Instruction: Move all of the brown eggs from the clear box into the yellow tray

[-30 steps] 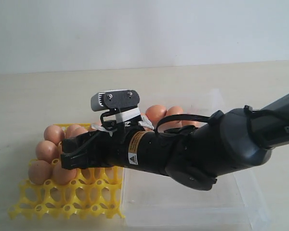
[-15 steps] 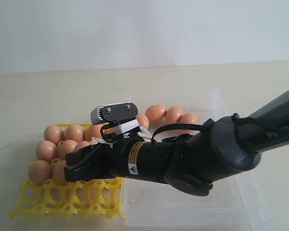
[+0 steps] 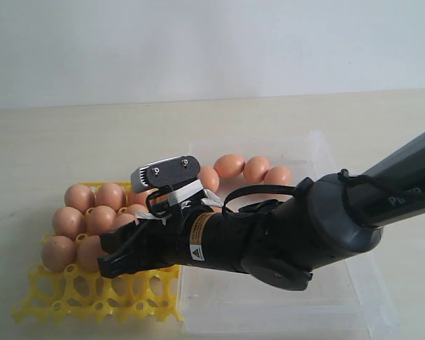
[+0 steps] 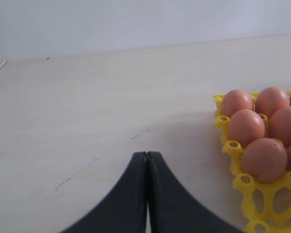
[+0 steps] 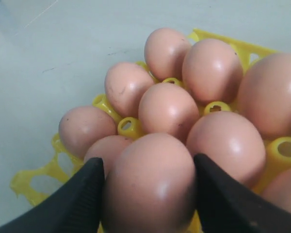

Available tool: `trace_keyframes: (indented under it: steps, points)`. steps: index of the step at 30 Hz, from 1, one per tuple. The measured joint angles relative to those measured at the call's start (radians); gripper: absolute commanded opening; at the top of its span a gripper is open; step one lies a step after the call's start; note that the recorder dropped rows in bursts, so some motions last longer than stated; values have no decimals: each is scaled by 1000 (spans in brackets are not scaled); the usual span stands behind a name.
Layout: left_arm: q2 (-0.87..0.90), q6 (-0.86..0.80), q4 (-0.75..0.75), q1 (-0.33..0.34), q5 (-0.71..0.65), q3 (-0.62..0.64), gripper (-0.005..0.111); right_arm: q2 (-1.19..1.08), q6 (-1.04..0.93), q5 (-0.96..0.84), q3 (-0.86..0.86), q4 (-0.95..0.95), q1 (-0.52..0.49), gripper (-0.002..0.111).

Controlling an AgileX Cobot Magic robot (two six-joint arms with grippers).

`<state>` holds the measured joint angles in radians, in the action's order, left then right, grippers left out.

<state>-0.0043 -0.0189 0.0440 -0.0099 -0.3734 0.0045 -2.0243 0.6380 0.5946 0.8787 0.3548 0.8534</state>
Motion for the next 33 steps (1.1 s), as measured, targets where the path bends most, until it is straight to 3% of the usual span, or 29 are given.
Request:
trace_keyframes:
  steps: [7, 10, 19, 24, 27, 33]
  points:
    - [0, 0, 0, 0, 0, 0, 0, 10, -25, -15, 0, 0, 0, 59]
    - [0, 0, 0, 0, 0, 0, 0, 55, -47, -61, 0, 0, 0, 53]
    - [0, 0, 0, 0, 0, 0, 0, 382, -229, -485, 35, -47, -13, 0]
    - [0, 0, 0, 0, 0, 0, 0, 466, -272, -970, 177, -51, -82, 0]
    - [0, 0, 0, 0, 0, 0, 0, 439, -475, -1202, 251, -14, -119, 4]
    - [0, 0, 0, 0, 0, 0, 0, 351, -912, -1313, 272, 53, -128, 42]
